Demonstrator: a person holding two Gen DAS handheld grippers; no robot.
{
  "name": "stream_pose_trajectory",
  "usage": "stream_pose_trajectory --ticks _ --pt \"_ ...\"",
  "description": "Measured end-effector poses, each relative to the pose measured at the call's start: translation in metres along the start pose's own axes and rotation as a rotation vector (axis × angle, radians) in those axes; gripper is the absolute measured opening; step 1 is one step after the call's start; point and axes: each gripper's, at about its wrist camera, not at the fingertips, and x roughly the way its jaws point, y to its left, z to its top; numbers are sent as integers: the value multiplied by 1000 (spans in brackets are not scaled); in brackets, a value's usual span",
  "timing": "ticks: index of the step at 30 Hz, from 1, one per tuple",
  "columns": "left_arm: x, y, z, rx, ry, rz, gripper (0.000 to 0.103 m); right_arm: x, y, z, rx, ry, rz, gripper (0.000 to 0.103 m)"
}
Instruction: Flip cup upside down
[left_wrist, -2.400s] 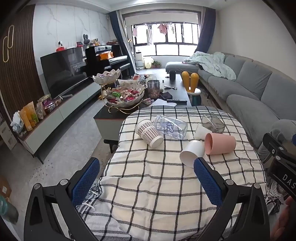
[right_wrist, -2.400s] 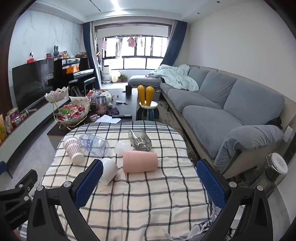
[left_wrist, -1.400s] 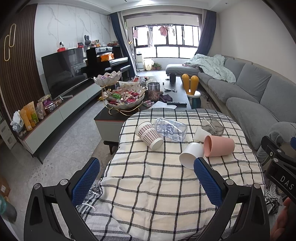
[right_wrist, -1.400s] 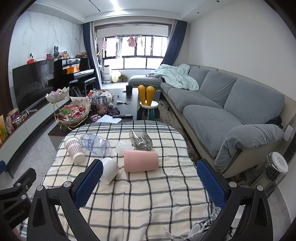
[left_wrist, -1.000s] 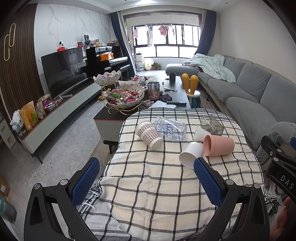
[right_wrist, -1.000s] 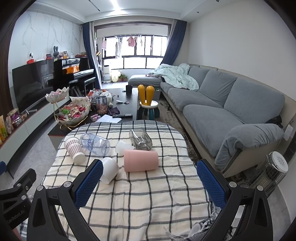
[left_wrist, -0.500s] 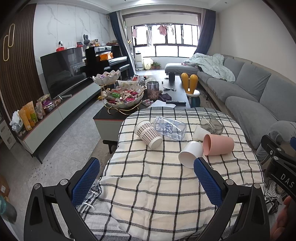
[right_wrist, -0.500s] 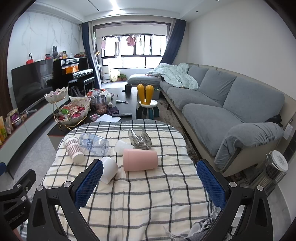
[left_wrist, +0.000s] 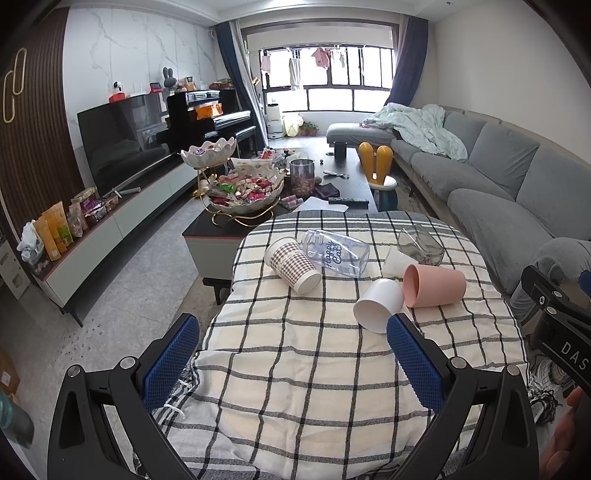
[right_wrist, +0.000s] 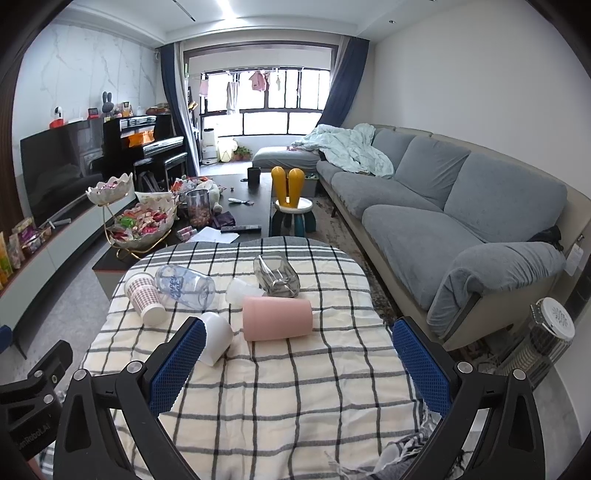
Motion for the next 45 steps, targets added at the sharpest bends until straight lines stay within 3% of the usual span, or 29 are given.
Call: stream_pose_trajectory --ticks 11,21,28,45 --pt "7 -10 -6 8 9 -13 103 1 0 -2 2 3 -3 102" --pt "31 -25 8 86 50 -58 103 20 -11 3 35 16 -42 102" --pt "64 -44 21 175 95 -104 103 44 -20 8 75 69 -91 102" --pt "171 -106 20 381 300 -253 103 126 -39 -3 140 226 -173 102"
